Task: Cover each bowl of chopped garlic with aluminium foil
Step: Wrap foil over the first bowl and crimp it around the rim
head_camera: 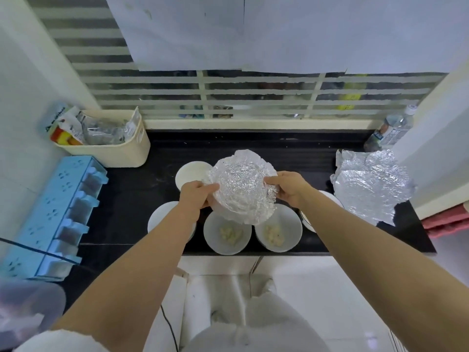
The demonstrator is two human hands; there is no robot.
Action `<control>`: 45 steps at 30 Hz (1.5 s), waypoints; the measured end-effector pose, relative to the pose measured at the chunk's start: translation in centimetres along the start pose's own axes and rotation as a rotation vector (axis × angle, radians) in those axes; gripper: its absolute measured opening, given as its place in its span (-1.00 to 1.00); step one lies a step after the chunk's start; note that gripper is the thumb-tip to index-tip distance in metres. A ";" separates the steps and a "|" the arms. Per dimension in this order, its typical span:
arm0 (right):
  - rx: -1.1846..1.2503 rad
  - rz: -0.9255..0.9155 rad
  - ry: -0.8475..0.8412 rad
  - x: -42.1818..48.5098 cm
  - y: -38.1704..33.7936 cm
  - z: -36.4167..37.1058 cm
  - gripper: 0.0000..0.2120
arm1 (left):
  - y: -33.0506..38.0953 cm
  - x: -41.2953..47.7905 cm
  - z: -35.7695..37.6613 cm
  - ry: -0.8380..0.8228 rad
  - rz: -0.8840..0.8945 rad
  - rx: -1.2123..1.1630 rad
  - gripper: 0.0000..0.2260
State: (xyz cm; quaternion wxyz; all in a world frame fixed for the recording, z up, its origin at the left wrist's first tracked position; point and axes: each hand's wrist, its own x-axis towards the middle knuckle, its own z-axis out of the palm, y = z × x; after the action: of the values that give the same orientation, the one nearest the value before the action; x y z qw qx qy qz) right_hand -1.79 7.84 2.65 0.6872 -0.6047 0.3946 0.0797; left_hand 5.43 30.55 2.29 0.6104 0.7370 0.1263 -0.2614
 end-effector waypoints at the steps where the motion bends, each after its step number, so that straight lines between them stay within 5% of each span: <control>1: -0.018 -0.013 0.019 0.3 -0.3 -0.1 -0.84 | -0.1 0.4 0.2 0.024 0.019 0.010 -0.71; 7: -0.018 -0.065 0.079 2.2 -2.1 -0.8 -0.87 | 0.6 1.8 1.3 0.069 0.054 0.057 -0.81; 12: -0.078 -0.026 -0.029 4.1 -3.3 -1.0 -0.92 | 0.8 3.4 2.2 0.171 0.088 0.182 -0.74; 26: -0.260 0.028 0.007 7.2 -2.1 0.2 -0.65 | -0.8 4.7 2.9 0.240 -0.052 0.549 -0.76; 33: -0.227 0.100 0.004 7.7 -1.4 -0.1 -0.86 | -0.9 5.4 4.4 0.118 -0.157 0.237 -0.78; 39: -0.234 0.084 0.009 7.5 -1.4 -0.2 -0.82 | -0.9 5.1 5.2 0.120 -0.128 0.287 -0.66; 45: -0.278 0.033 0.062 7.3 -1.8 -1.7 -0.91 | -1.2 5.2 7.0 0.012 -0.119 0.314 -0.82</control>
State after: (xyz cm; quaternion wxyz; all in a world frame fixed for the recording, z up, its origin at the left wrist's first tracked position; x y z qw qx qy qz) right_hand 3.41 3.17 -0.53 0.5827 -0.6897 0.4108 0.1263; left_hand 7.56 23.35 -2.31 0.4704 0.8160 0.1310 -0.3094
